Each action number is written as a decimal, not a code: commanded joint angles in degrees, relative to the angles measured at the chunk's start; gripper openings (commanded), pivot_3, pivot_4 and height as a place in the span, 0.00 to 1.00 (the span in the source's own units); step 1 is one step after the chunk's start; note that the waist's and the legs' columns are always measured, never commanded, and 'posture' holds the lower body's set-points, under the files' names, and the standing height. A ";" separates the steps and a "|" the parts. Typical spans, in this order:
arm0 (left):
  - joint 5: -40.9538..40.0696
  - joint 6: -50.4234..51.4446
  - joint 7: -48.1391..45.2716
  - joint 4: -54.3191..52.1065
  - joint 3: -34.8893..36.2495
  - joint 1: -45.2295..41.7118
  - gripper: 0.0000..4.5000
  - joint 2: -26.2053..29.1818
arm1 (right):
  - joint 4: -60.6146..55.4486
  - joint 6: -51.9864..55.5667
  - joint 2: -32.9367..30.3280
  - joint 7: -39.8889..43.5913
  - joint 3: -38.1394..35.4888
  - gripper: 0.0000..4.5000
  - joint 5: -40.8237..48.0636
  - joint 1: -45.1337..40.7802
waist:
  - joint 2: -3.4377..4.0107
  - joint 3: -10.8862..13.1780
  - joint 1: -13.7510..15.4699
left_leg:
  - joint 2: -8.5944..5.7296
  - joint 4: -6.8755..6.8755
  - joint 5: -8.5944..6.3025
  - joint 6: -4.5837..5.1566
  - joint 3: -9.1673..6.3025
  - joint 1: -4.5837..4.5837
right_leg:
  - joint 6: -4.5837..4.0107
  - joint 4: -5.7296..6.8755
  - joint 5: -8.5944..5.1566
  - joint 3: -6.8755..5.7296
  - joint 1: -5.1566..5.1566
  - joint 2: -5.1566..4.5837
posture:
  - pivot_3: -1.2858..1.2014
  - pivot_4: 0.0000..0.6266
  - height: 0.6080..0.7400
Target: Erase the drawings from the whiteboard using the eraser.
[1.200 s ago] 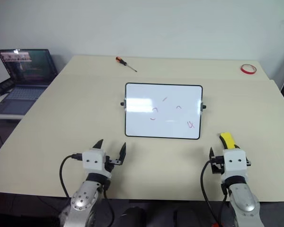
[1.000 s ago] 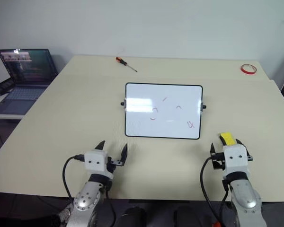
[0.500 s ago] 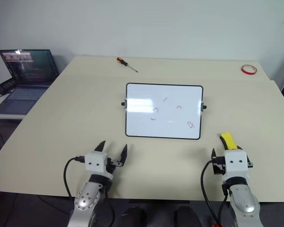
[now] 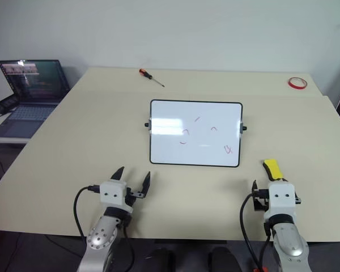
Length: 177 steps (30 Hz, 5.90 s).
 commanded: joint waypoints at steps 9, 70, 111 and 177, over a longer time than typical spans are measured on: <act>-4.05 3.58 -3.36 -4.38 2.78 -3.20 1.00 3.84 | -1.91 -0.56 0.22 -0.42 -2.37 0.99 1.13 -1.12 | -0.01 0.01 0.01 | 0.01 0.00 0.00 0.00 -0.03 0.00 | 0.00 0.01 0.00 -0.01 0.00 0.01 | 0.52 0.24 1.00; -12.55 8.61 -61.93 27.62 -16.22 -49.96 1.00 4.73 | 11.65 24.55 -8.74 5.79 -14.66 0.99 21.23 -25.91 | -0.03 0.04 -0.26 | 0.02 0.04 0.01 0.03 0.21 -0.25 | -0.02 0.04 0.01 0.00 -0.19 0.40 | 0.52 0.24 1.00; -11.11 9.10 -59.17 25.98 -15.86 -50.33 1.00 4.99 | 12.93 24.88 -8.05 2.67 -14.82 0.28 21.65 -24.97 | -0.02 0.04 -0.25 | 0.03 0.06 0.01 0.03 0.16 -0.25 | -0.02 0.05 0.01 0.00 -0.18 0.40 | 0.52 0.24 1.00; -0.13 11.21 -24.32 8.82 -12.13 -32.55 1.00 4.46 | 30.10 0.02 -5.89 9.06 11.85 0.28 4.04 -41.55 | -0.01 0.02 -0.15 | 0.03 0.10 0.02 0.01 0.03 -0.15 | -0.02 0.11 0.02 0.00 -0.16 0.12 | 0.52 0.24 1.00</act>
